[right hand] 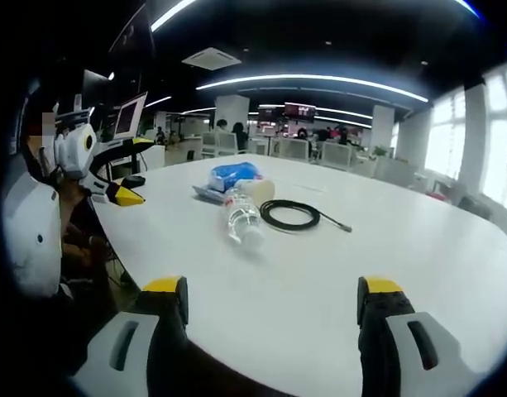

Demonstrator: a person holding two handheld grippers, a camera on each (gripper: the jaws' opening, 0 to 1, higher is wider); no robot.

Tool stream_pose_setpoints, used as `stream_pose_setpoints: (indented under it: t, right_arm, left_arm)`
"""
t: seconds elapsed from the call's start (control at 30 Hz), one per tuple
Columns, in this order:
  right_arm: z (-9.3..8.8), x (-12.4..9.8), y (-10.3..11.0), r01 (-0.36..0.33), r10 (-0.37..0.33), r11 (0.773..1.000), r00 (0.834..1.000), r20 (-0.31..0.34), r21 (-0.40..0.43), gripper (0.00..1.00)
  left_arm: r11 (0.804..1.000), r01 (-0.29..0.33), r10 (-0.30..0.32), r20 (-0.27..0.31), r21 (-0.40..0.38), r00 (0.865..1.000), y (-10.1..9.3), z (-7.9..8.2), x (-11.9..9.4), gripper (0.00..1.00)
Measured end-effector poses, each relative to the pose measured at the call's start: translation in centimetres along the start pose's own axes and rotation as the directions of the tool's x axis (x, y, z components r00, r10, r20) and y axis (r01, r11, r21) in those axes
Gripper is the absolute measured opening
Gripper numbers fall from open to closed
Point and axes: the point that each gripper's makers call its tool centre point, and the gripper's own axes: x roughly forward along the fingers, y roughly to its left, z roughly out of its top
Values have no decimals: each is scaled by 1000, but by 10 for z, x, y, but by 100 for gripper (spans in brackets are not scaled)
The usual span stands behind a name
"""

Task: Arrange the tabletop items into an orderly group along one side of the table until the central work area is clear of visible clutter.

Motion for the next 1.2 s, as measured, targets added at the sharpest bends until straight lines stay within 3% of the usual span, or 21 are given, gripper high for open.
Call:
stream_pose_setpoints:
  t: [0.23,0.6,0.8,1.2]
  right_arm:
    - [0,0,1,-3,3,1000,1000,-2,-1,81]
    - [0,-3,-1,2,-2,1000,1000,0,-2,81]
    - [1,-4,-1,5,-5,1000,1000,3,0,81]
    - [-2,-5,-1,6,-6,1000,1000,-5,1,81]
  left_arm:
    - [999,28,-28,22,20,999,-7,7,5,84]
    - [998,49,-50,15,41,999,-11,5,22,83]
    - [996,86,-86,62,-7,994,-18,12,26,82]
    - [995,102,-103,55,16,993,-27,15,36,81]
